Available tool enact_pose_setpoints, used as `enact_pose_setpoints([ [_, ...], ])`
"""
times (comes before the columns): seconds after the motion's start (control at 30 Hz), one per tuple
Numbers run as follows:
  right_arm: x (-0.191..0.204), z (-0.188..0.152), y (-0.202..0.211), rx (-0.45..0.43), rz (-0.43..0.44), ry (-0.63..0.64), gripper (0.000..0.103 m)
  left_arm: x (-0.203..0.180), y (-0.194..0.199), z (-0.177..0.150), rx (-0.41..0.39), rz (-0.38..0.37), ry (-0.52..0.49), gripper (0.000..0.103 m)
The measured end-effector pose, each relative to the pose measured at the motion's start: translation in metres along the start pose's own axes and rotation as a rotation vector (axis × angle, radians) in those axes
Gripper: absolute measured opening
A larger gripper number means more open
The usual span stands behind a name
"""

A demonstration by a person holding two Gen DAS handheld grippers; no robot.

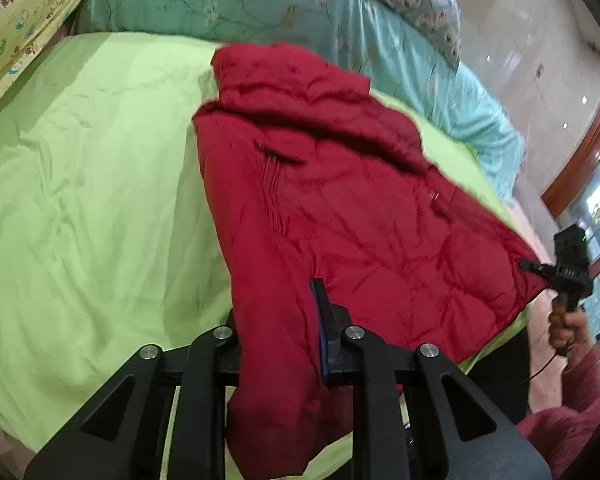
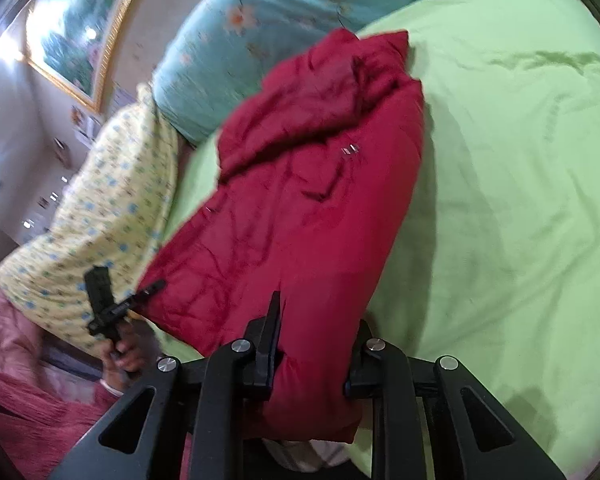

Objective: Fold large clothes
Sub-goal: 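Lift the hem with the right gripper while the left gripper pinches the hem beside it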

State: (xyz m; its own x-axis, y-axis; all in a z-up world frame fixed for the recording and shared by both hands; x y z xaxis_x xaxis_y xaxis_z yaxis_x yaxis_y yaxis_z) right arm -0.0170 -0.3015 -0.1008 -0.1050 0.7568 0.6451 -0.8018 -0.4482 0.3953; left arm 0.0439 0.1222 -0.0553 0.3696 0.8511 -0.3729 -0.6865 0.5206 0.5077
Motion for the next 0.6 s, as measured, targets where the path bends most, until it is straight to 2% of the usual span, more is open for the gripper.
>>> enact_pose_setpoints([
  [0.27,0.021,0.036,-0.006,-0.125,0.072,0.023,0.02,-0.001,0.002,0.046,-0.121,-0.035,0.046,0.017],
  [0.6,0.016,0.089,-0.016,-0.274,0.046,0.015,0.02,0.001,-0.011,0.097,-0.198,-0.046,0.066,0.017],
])
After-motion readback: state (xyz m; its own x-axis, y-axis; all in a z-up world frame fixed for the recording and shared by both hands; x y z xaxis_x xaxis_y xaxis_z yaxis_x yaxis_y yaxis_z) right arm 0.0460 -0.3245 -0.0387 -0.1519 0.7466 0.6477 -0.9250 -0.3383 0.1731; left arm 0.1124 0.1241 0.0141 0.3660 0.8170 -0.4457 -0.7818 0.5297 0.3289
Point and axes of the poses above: each gripper's, at about its wrist camera, not at the fingertips, and y roughly against the way its jaws point, x to its left, z to its top, the point moved 3 cm from there along -y, roughly the way its jaws point, and after that the axes turned 14 degrees about -x, right-handed, at the moved point
